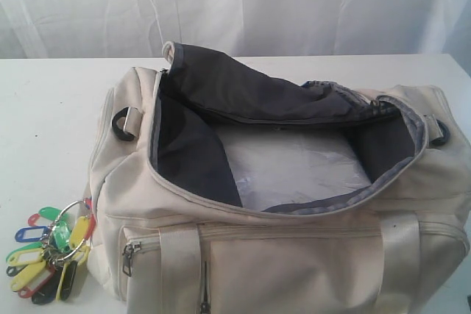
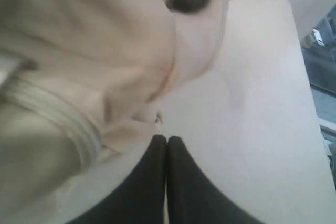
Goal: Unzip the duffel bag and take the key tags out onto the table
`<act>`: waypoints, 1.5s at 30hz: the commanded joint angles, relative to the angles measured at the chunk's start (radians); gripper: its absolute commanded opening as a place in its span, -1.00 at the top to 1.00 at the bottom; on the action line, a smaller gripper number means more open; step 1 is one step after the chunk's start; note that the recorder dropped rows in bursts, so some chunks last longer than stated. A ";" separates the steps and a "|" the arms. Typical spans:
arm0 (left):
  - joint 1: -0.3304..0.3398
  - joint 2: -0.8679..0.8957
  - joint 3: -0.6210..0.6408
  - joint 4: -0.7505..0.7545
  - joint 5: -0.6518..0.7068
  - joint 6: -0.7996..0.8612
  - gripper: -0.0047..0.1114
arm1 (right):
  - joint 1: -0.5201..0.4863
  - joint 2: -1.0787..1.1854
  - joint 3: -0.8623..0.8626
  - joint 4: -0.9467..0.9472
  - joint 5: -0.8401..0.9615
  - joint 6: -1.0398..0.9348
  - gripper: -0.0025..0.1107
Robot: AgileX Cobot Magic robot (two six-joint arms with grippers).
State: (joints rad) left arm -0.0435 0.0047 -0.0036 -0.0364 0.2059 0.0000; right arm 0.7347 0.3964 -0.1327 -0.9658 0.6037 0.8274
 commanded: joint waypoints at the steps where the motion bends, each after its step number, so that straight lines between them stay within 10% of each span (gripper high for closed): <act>1: 0.001 -0.005 0.004 -0.015 0.001 0.000 0.92 | -0.186 -0.176 0.133 -0.006 -0.005 -0.004 0.96; 10: 0.001 -0.005 0.004 -0.015 -0.004 0.000 0.92 | -0.558 -0.396 0.133 -0.028 -0.036 -0.002 0.96; 30: 0.001 -0.005 0.004 -0.015 -0.004 0.000 0.92 | -0.506 -0.396 0.133 -0.012 -0.032 -0.002 0.96; 45: 0.001 -0.005 0.004 -0.015 -0.004 0.000 0.92 | -0.506 -0.396 0.133 1.084 -0.273 -0.194 0.96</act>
State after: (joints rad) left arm -0.0435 0.0047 -0.0036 -0.0371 0.2059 0.0000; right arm 0.2262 0.0055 -0.0047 -0.0395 0.3561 0.6482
